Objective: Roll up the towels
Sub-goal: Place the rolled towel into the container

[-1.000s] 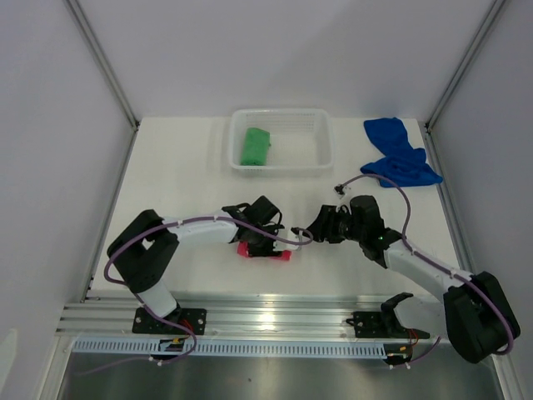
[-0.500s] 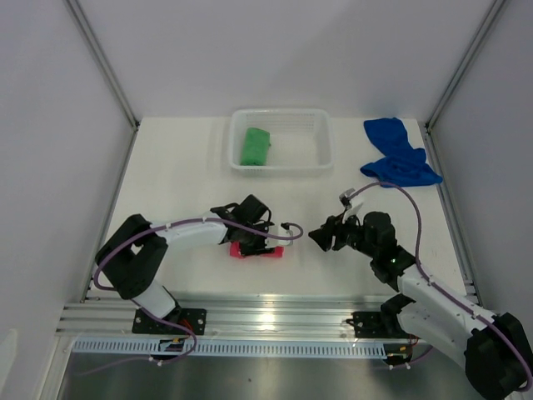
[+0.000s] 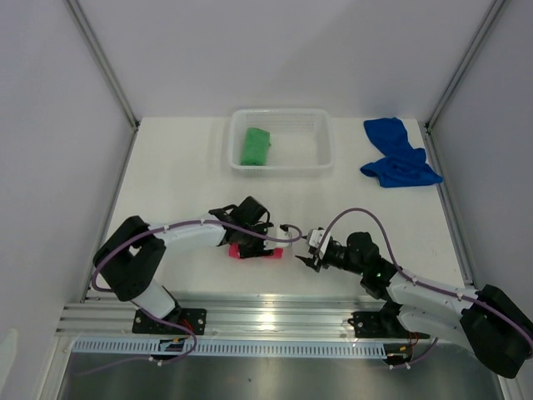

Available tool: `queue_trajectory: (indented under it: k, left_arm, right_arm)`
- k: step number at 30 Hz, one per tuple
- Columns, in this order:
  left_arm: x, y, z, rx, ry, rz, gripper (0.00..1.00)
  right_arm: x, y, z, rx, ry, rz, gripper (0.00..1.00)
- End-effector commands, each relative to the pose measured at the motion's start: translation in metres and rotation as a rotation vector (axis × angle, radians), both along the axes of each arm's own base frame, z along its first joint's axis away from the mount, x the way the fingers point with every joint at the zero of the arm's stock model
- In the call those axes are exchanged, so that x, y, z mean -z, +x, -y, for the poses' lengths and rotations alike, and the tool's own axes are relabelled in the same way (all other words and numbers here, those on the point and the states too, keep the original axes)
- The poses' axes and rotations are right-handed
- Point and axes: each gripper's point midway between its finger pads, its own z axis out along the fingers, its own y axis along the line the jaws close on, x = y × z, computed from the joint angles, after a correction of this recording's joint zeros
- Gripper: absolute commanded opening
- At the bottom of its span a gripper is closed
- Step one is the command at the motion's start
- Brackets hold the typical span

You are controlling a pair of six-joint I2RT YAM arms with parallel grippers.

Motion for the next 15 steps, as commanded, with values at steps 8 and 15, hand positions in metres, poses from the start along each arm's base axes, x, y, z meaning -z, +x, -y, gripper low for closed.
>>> queue_trajectory:
  k: [8, 15]
  left_arm:
    - [-0.009, -0.002, -0.001, 0.023, -0.024, 0.025, 0.7]
    - [-0.022, 0.0, 0.0, 0.031, -0.04, 0.042, 0.78]
  right_arm:
    - [-0.027, 0.008, -0.005, 0.0, 0.135, -0.072, 0.62]
    - [-0.019, 0.01, -0.008, 0.003, 0.092, -0.134, 0.63]
